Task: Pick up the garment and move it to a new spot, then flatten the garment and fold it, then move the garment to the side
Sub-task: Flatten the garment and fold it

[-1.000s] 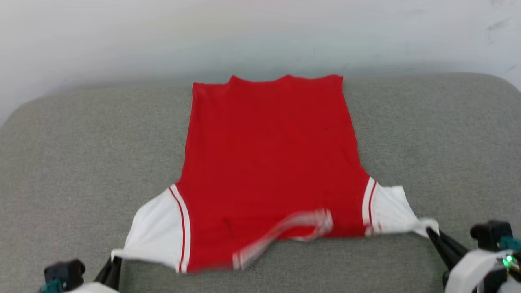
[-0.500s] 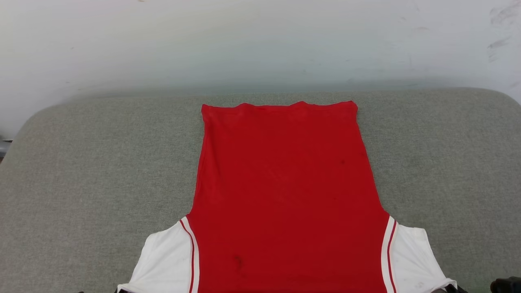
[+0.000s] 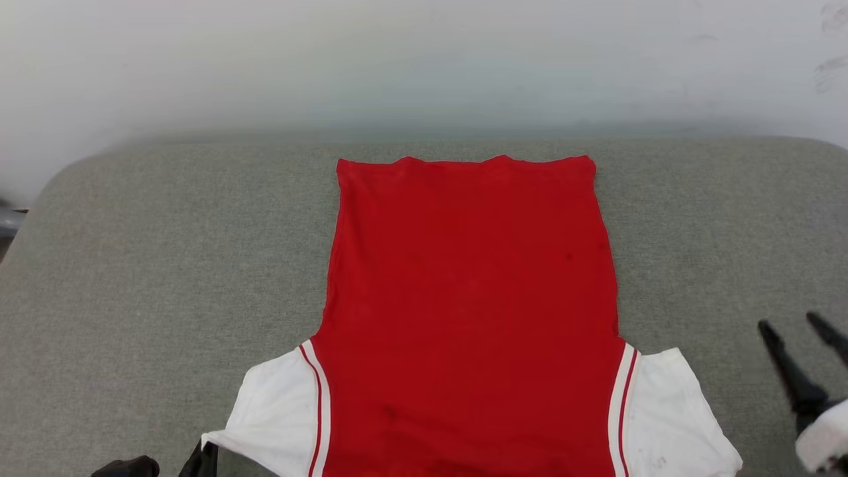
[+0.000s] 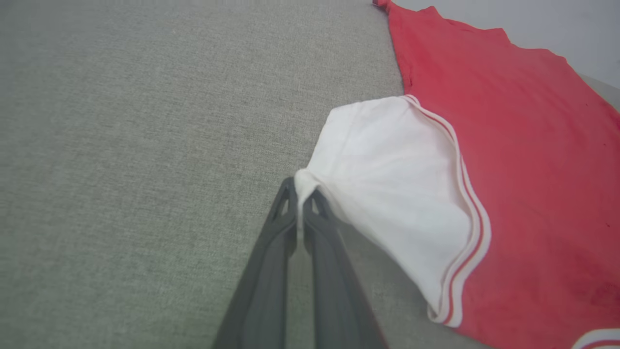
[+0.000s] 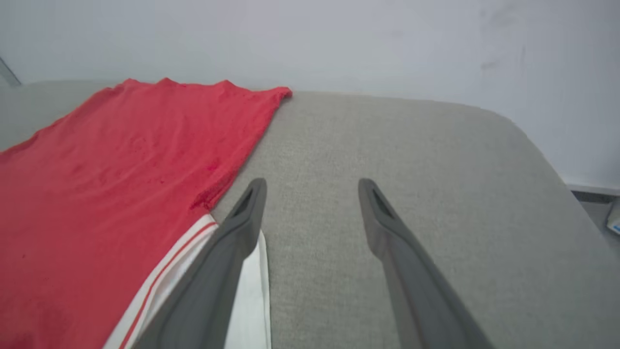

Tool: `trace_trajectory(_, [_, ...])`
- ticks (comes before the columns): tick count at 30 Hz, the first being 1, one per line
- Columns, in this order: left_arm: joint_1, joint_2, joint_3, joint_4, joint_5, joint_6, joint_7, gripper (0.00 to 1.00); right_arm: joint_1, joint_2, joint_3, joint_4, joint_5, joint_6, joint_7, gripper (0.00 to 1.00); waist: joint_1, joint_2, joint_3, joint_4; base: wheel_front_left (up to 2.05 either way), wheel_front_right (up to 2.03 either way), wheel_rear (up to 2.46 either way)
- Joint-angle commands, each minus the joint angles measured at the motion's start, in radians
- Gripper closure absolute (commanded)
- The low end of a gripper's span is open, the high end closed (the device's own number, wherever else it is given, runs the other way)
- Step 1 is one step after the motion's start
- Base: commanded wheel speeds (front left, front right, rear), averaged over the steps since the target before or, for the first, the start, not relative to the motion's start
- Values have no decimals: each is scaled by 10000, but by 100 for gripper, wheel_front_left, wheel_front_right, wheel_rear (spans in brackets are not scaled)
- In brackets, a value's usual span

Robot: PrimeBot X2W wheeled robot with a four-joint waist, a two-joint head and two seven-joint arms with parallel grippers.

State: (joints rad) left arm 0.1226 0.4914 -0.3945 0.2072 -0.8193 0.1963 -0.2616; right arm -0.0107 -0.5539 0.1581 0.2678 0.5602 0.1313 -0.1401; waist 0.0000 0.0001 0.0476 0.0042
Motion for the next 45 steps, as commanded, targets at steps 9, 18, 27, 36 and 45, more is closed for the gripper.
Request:
trace_trajectory(9, [-859,-26,14,-964,706,189,-47,100,-3106,-214,-1561,-2897,-764,-11,2454,0,0,-1,1383,661,0,0,0])
trace_trajectory(18, [-1990,-536,-48,-1718,1339,99,-39,100,-6942,-623,-1128,-1843,-269,-10,6111,0,0,-1,3152,1670,0,0,0])
trace_trajectory(27, [-2680,-1266,114,-2121,1958,-245,-39,100,-9779,-1033,-51,134,139,-10,10689,0,0,-1,4645,2336,0,0,0])
trace_trajectory(36, [-3228,-1967,287,-2155,2433,-651,-39,100,-11203,-933,564,1173,-426,-10,12347,0,0,-1,5826,2843,0,0,0])
trace_trajectory(45, [-3410,-2493,442,-1783,2785,-1078,-8,100,-10491,-711,914,2354,-551,-8,12299,0,0,-1,6217,3159,0,0,0])
